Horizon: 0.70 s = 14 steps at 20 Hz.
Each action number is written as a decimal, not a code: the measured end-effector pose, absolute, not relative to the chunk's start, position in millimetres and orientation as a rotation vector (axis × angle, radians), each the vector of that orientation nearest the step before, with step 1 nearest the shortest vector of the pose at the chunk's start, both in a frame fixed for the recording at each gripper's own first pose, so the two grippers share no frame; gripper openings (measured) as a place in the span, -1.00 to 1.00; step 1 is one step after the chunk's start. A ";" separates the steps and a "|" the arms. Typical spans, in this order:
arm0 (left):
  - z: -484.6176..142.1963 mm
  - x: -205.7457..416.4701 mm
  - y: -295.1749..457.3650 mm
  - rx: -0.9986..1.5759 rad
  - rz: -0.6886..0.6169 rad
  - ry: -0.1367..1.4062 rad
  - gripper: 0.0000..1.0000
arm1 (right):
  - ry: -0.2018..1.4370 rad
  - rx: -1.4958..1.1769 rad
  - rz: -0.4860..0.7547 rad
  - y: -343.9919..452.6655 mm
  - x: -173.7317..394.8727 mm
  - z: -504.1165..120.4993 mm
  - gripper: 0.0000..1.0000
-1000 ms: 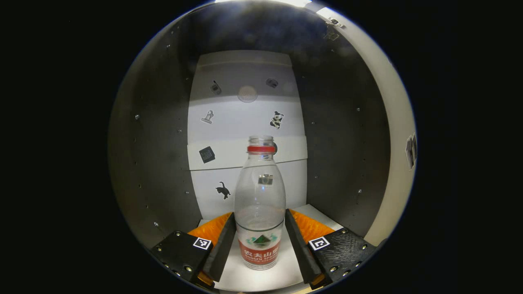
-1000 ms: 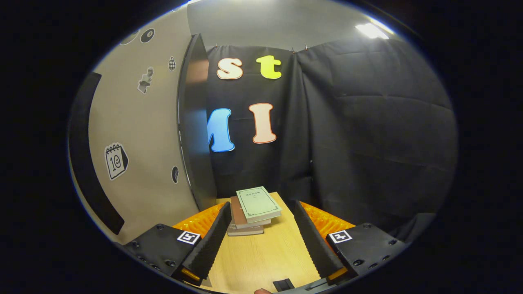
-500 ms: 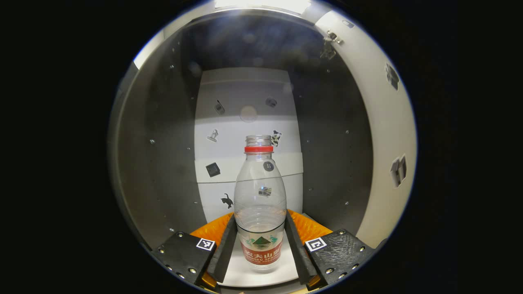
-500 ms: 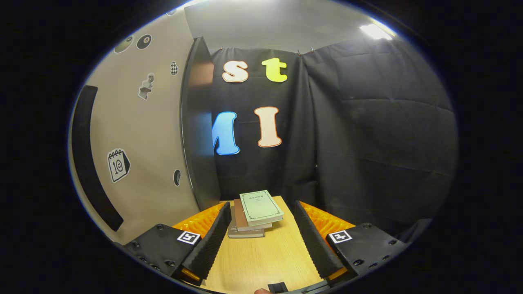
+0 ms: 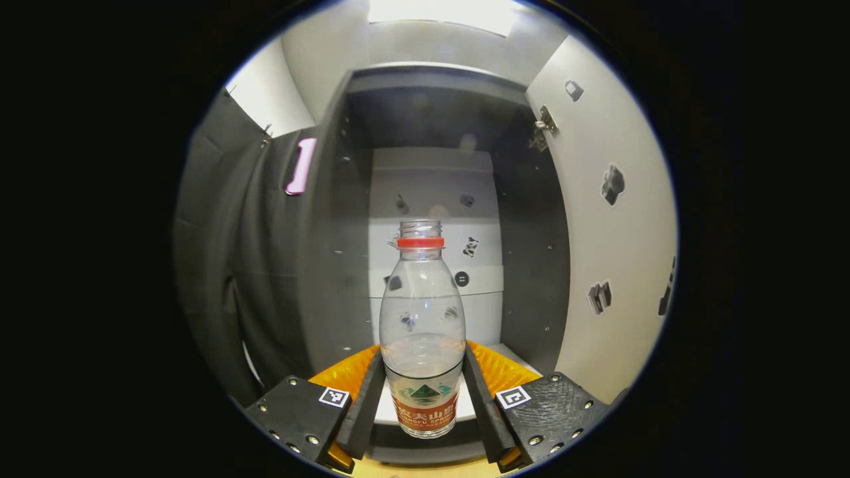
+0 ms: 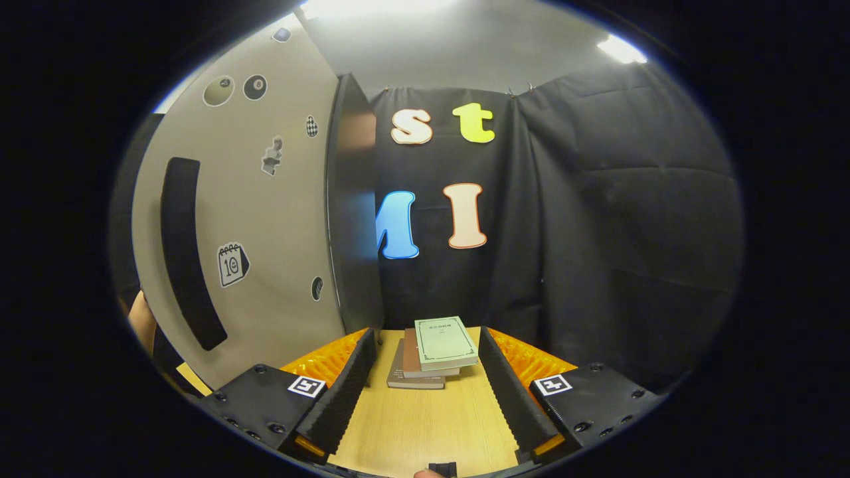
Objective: Open the cabinet door with the right hand, grasp the bottle in the cabinet with the left hand and place it on the coaster, then close the cabinet door with the right hand.
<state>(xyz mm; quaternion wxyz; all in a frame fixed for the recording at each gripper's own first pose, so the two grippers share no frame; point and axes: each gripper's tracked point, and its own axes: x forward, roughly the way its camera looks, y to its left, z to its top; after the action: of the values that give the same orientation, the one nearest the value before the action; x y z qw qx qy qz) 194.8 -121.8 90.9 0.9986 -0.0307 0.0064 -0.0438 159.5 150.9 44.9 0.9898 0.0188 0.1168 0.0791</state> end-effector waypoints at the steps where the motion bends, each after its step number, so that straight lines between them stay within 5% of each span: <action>1: 89.5 183.3 -113.4 -0.055 -0.068 0.013 0.25 | 0.230 0.039 0.167 151.6 157.4 44.5 0.96; 10: 46.7 99.0 -55.3 -0.074 -0.031 0.057 0.21 | 0.204 0.058 0.170 160.8 154.4 47.3 1.00; 14: 5.2 75.3 -45.2 -0.109 -0.073 0.104 0.25 | 0.213 0.100 0.106 163.2 152.6 46.7 0.86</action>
<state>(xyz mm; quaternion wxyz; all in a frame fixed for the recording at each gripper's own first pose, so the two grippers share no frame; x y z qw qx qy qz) 75.3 -45.2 5.2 0.9965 -0.0543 0.0517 -0.0365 152.6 163.2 46.7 0.9917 0.0501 0.1062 0.0530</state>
